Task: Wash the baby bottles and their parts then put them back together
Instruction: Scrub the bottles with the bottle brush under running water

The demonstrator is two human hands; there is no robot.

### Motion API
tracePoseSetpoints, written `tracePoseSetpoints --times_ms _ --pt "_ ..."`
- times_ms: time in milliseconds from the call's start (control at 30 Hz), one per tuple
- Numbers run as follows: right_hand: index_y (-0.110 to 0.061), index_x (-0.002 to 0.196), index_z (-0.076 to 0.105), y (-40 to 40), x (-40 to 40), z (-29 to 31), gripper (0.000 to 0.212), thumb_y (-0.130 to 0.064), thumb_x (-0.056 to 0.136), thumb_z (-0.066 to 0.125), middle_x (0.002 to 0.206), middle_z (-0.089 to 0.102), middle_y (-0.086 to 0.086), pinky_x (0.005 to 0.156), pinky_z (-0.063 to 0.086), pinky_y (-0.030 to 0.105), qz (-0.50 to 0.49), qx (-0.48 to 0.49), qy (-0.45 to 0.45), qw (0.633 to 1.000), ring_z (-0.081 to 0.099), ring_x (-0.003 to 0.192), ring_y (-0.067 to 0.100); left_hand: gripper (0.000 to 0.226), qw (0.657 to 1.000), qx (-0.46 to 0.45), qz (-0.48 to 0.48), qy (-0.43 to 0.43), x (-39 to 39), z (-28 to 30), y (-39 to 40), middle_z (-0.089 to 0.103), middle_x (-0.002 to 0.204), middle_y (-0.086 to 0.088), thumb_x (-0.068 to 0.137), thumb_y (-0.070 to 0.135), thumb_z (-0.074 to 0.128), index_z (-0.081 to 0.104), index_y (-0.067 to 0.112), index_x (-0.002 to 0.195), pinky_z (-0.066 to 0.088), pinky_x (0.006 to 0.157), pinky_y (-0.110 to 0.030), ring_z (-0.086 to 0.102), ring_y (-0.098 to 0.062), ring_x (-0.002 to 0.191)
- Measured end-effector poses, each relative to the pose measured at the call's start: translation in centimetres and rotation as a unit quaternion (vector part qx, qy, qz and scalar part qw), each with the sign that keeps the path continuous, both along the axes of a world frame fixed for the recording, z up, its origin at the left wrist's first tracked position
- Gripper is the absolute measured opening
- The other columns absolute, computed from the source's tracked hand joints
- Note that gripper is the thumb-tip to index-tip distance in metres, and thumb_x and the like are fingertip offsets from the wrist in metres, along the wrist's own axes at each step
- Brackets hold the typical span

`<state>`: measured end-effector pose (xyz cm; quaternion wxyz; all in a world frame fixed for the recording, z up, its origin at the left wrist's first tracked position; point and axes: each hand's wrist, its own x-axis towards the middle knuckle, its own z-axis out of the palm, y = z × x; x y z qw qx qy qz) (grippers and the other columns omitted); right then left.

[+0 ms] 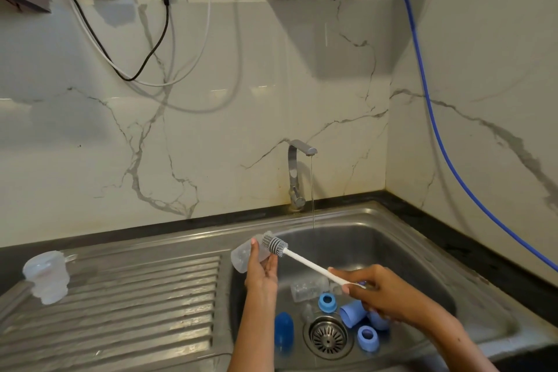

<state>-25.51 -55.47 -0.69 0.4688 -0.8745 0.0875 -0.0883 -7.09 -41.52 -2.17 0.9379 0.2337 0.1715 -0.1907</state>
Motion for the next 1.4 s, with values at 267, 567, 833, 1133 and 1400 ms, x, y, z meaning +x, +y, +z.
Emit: tracePoseSetpoints --times_ms 267,567,833,1133,1400 --pt "-0.052 0.115 0.058 -0.4 -0.5 0.6 0.033 -0.025 0.097 0.055 0.050 0.045 -0.012 0.042 0.035 0.016 -0.019 -0.024 0.012 0.999 0.038 0.046 0.001 0.049 0.995 -0.066 -0.046 -0.055 1.4 0.5 0.6 0.055 0.133 -0.019 0.092 0.015 0.058 0.041 0.000 0.136 0.043 0.103 -0.036 0.052 -0.027 0.125" --pt "-0.038 0.129 0.056 0.0 -0.1 -0.2 0.034 -0.023 0.099 0.051 0.044 0.045 -0.015 0.041 0.031 0.017 -0.038 -0.011 0.040 0.998 0.032 0.041 0.002 0.048 0.964 0.166 -0.096 -0.182 1.7 0.3 0.1 0.060 0.124 -0.019 0.088 0.010 0.064 0.048 0.000 0.133 0.043 0.099 -0.036 0.055 -0.030 0.120" --pt "-0.047 0.126 0.056 0.2 0.1 -0.9 0.033 -0.028 0.100 0.049 0.053 0.042 -0.005 0.041 0.030 0.023 -0.057 -0.009 0.051 0.997 0.031 0.042 0.007 0.033 0.930 0.238 -0.064 -0.274 1.0 -0.1 -0.2 0.063 0.117 -0.021 0.086 0.003 0.065 0.058 0.001 0.118 0.052 0.073 -0.030 0.062 -0.034 0.109" --pt "-0.044 0.128 0.056 0.1 0.9 -0.9 0.031 -0.033 0.100 0.047 0.058 0.045 -0.002 0.039 0.033 0.019 -0.083 0.035 0.034 0.995 0.036 0.040 0.004 0.044 0.882 0.317 -0.048 -0.346 1.0 -1.0 -0.6 0.062 0.118 -0.015 0.086 0.006 0.066 0.054 0.003 0.128 0.052 0.087 -0.041 0.060 -0.027 0.108" --pt "-0.046 0.122 0.056 0.0 -0.4 0.2 0.028 -0.032 0.100 0.047 0.054 0.045 -0.006 0.040 0.034 0.018 -0.021 0.100 0.072 0.992 0.036 0.043 0.005 0.051 0.848 0.404 0.054 -0.338 0.4 -1.0 -1.0 0.064 0.118 -0.014 0.080 0.008 0.074 0.058 0.007 0.128 0.051 0.088 -0.034 0.060 -0.027 0.109"
